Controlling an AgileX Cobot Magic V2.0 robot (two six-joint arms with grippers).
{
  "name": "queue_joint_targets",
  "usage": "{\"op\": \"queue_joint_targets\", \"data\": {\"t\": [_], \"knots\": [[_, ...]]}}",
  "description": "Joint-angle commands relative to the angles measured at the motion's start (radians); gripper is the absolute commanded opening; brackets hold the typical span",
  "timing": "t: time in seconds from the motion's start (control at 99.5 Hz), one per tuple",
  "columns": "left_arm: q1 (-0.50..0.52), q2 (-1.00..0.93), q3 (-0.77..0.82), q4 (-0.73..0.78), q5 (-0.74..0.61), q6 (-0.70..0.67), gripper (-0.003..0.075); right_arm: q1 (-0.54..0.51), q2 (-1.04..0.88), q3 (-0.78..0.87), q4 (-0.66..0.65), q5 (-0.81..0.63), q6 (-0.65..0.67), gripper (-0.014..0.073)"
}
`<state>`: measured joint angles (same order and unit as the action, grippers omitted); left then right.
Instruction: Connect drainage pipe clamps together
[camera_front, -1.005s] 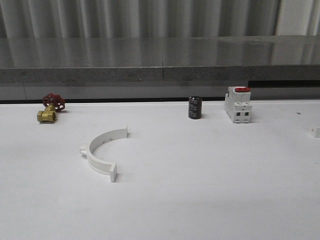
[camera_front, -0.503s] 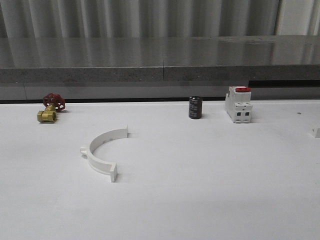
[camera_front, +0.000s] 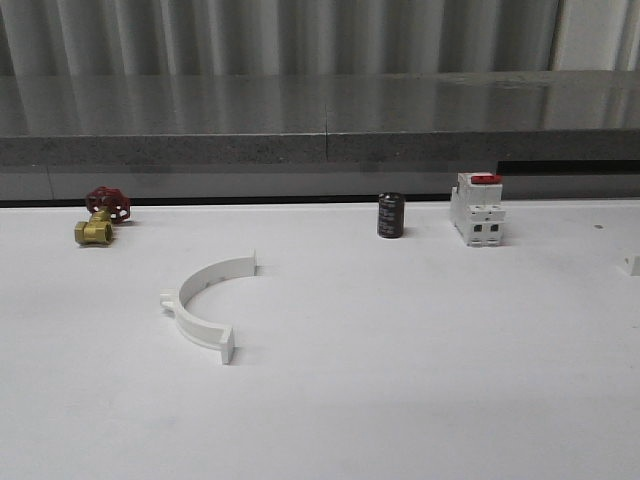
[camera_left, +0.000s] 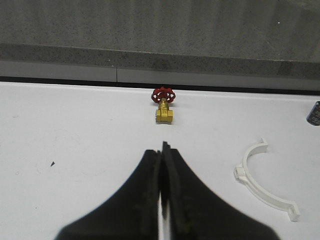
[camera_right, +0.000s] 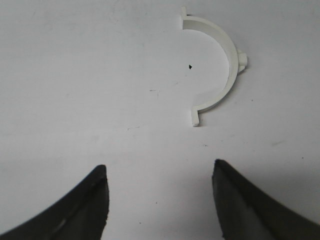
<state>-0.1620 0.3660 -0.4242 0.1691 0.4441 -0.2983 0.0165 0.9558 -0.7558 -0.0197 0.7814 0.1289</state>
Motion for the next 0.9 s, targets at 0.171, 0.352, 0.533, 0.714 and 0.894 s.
{"op": "queue_joint_targets", "data": {"t": [0.171, 0.352, 0.533, 0.714, 0.894], "knots": [[0.003, 0.007, -0.029, 0.005, -0.083, 0.000, -0.0020, -0.015, 0.267, -0.239, 0.000, -0.021, -0.016, 0.0470], [0.003, 0.007, -0.029, 0.005, -0.083, 0.000, -0.0020, -0.110, 0.484, -0.375, 0.000, 0.007, -0.115, 0.0470], [0.003, 0.007, -0.029, 0.005, -0.083, 0.000, -0.0020, -0.206, 0.630, -0.441, 0.008, 0.002, -0.206, 0.0470], [0.003, 0.007, -0.029, 0.005, -0.083, 0.000, -0.0020, -0.271, 0.739, -0.445, 0.008, -0.050, -0.233, 0.0470], [0.003, 0.007, -0.029, 0.005, -0.083, 0.000, -0.0020, -0.289, 0.818, -0.445, 0.045, -0.106, -0.281, 0.0470]]}}
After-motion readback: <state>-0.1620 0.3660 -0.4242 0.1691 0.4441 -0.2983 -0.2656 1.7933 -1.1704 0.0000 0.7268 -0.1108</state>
